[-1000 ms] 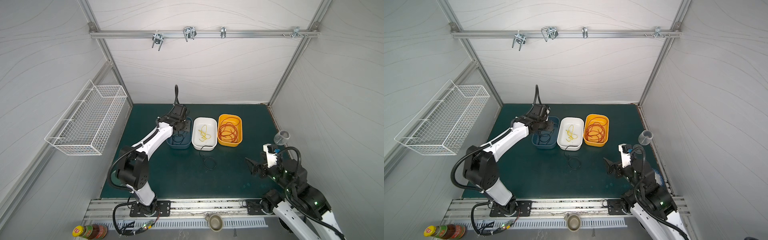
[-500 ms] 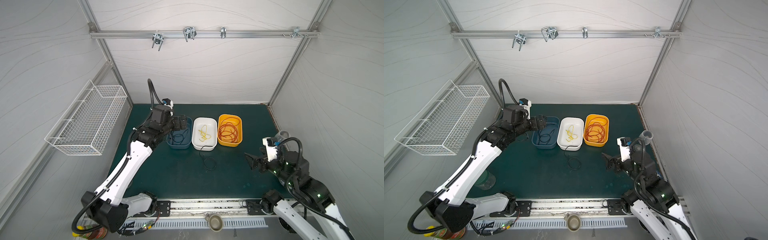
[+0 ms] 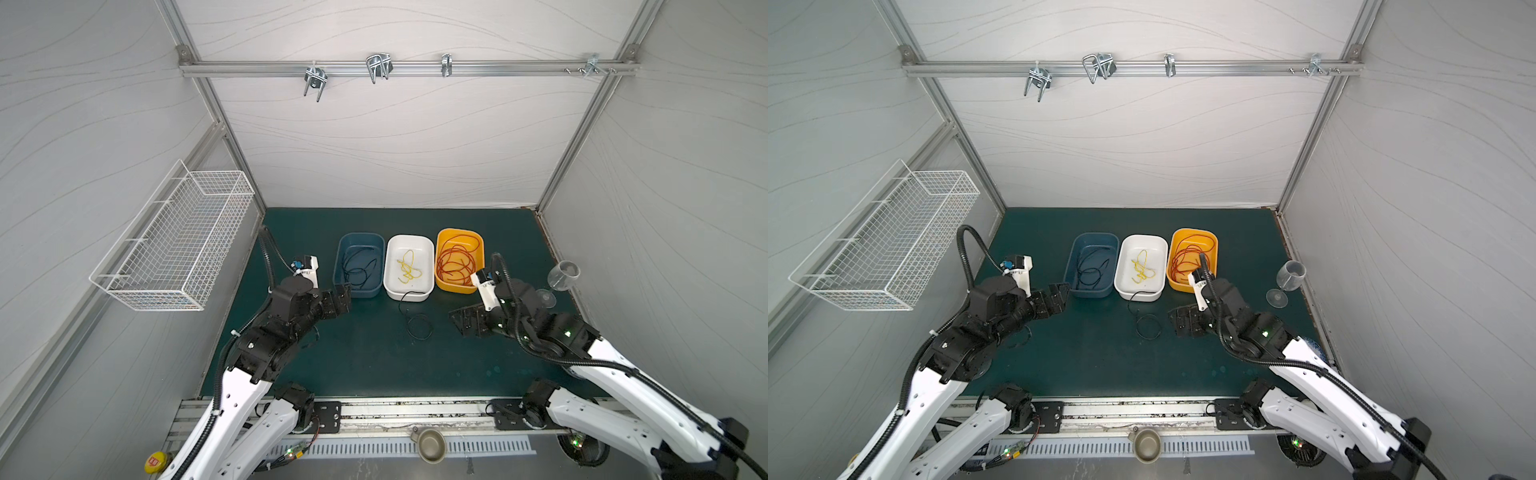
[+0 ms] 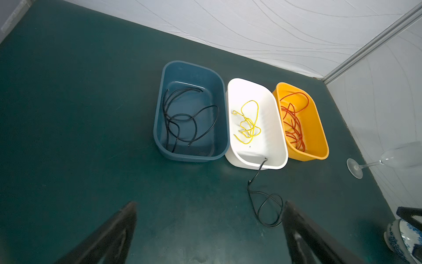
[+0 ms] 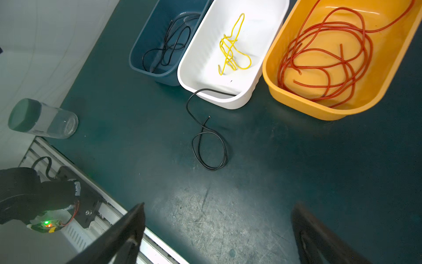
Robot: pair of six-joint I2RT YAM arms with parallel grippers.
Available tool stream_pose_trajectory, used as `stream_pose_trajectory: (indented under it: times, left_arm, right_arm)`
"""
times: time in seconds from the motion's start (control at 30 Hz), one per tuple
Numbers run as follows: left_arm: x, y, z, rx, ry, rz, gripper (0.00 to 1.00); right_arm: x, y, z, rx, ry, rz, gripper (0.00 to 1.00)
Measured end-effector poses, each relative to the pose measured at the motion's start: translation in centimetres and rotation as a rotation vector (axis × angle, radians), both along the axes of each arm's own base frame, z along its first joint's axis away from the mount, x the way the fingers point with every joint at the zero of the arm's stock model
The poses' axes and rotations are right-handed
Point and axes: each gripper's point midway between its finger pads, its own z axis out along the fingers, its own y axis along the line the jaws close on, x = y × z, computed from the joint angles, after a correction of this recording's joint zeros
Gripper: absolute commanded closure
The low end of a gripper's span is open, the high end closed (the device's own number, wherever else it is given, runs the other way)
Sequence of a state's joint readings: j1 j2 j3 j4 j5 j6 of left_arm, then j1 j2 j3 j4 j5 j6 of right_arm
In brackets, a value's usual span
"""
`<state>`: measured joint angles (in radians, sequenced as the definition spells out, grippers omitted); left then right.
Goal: Untangle the cables
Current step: 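Reach the right gripper to the loose black wire and grasp it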
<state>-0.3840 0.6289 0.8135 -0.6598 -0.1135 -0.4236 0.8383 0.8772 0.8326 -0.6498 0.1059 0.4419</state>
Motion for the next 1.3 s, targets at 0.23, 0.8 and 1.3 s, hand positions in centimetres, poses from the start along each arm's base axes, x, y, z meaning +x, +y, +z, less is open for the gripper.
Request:
stream_pose_trajectory:
  times: [0.23,0.8,1.3]
  left_arm:
    - [-1.0,1.1,-1.5,0.012,-0.014,0.034,0.00]
    - [-0.9,1.2,-1.8,0.029,-0.005,0.041,0.00]
    - [-0.8,0.8,-2.0,0.039,0.003,0.030,0.00]
  right_arm:
    - [1.4,2.7,-5.3,-0.101,0.080,-0.003,0.11]
    - [4.1,6.5,-13.7,-0.204,0.146,0.037,0.30]
    - [5.1,7.3,-16.4,-0.253,0.120,0.080,0.62]
